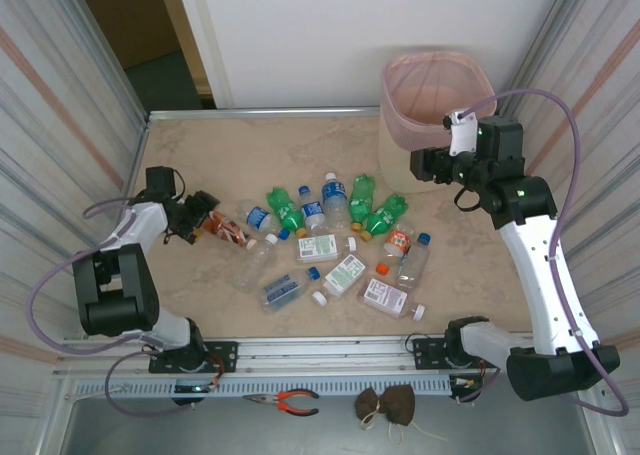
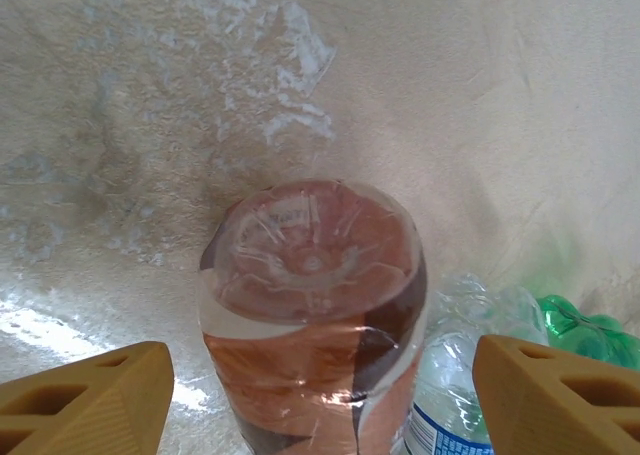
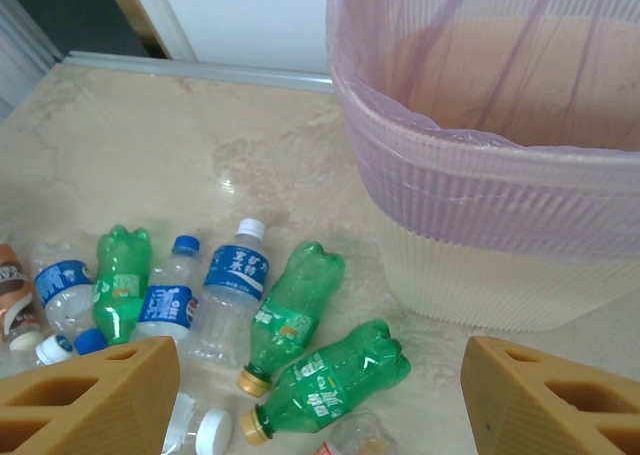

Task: Put the plastic bottles in the bin

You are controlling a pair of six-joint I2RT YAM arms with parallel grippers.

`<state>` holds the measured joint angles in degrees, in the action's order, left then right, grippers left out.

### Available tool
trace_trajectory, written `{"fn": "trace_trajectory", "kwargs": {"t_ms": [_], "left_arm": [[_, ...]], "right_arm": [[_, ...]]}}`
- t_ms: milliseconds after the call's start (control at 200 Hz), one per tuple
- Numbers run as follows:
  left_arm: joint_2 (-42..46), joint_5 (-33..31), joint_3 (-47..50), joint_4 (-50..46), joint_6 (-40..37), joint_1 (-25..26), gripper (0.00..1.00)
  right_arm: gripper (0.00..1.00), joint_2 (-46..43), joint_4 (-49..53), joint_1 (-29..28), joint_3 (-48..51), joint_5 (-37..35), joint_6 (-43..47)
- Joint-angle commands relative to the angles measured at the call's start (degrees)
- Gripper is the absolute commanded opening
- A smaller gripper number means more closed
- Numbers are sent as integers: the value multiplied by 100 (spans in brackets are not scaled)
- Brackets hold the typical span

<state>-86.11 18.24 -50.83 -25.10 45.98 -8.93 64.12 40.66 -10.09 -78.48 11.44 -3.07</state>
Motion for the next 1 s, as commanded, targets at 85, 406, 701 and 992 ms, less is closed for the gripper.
{"fn": "trace_trajectory", "kwargs": {"t_ms": [85, 406, 701, 992], "left_arm": [[-130, 271, 248, 467, 119, -45, 79], [-238, 526, 539, 1102, 66, -44, 77], [-387, 506, 513, 1126, -14, -52, 70], [-285, 486, 473, 1054, -84, -56, 58]], "right_arm": [[73, -83, 20, -77, 25, -10, -123], [73, -128, -67, -151, 56, 113, -122], [74, -81, -86, -169, 63, 69, -122], [74, -92, 78, -344, -18, -204, -22]]}}
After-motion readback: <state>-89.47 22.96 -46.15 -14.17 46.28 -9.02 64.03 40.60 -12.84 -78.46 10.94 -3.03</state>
